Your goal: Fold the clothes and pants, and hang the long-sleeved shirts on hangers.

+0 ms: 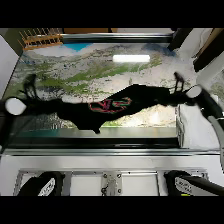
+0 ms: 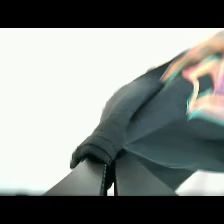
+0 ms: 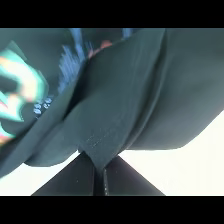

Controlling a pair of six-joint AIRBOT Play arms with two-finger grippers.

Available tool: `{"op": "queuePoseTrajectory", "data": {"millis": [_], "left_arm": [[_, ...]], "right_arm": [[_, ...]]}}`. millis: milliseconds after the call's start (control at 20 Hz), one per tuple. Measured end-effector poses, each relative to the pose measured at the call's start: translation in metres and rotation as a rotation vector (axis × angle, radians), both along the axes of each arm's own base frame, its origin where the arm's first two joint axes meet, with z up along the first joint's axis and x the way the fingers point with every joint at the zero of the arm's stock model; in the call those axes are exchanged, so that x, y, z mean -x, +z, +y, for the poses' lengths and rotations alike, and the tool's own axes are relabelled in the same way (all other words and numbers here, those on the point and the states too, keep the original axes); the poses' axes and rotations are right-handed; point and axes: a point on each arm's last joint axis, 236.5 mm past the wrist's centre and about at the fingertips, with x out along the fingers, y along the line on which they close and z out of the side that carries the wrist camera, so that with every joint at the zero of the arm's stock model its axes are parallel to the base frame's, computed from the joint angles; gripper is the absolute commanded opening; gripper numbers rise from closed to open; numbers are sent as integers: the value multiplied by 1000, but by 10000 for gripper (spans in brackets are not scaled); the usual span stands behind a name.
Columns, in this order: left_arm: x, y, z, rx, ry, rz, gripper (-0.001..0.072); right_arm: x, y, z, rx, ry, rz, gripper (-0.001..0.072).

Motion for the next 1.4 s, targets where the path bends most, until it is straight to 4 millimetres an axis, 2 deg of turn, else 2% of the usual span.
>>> {"op": "queuePoseTrajectory", "data": {"millis": [50,150,200,250,350,450,500,550,650,750,800,900,950,1100,1200,1300,1400], "left_arm": [[-7,46,9,-12,19,-113,5],[-4,143,22,-30,56,-344,6],[9,196,25,-41,68,-472,6],[27,240,26,-50,76,-580,6],[70,307,24,-68,83,-759,6],[117,355,19,-82,87,-907,6],[138,371,17,-86,89,-965,6],[157,385,15,-89,91,-1020,5],[181,398,12,-89,93,-1074,5],[187,397,11,-84,94,-1073,6],[181,389,11,-80,92,-1043,5],[149,351,14,-69,90,-905,6],[129,323,16,-58,90,-813,5],[60,208,25,-23,97,-469,5],[20,142,31,-5,110,-307,5],[-20,92,34,16,118,-211,5],[-58,58,33,38,107,-151,23]], "right_arm": [[-7,43,-9,34,8,-91,12],[-8,134,-26,107,2,-279,12],[0,184,-33,140,-9,-386,12],[12,221,-36,166,-15,-465,12],[45,283,-37,207,-28,-605,12],[79,324,-35,240,-35,-705,12],[95,338,-33,251,-36,-741,12],[110,347,-32,264,-34,-760,12],[133,351,-32,284,-39,-754,12],[149,336,-33,291,-38,-677,11],[153,323,-33,288,-34,-625,11],[156,286,-31,260,-16,-485,11],[154,263,-28,240,-3,-408,11],[141,174,-15,176,48,-127,11],[123,119,-6,148,79,25,12],[92,79,-1,132,80,108,12],[52,52,1,126,66,128,21]]}}
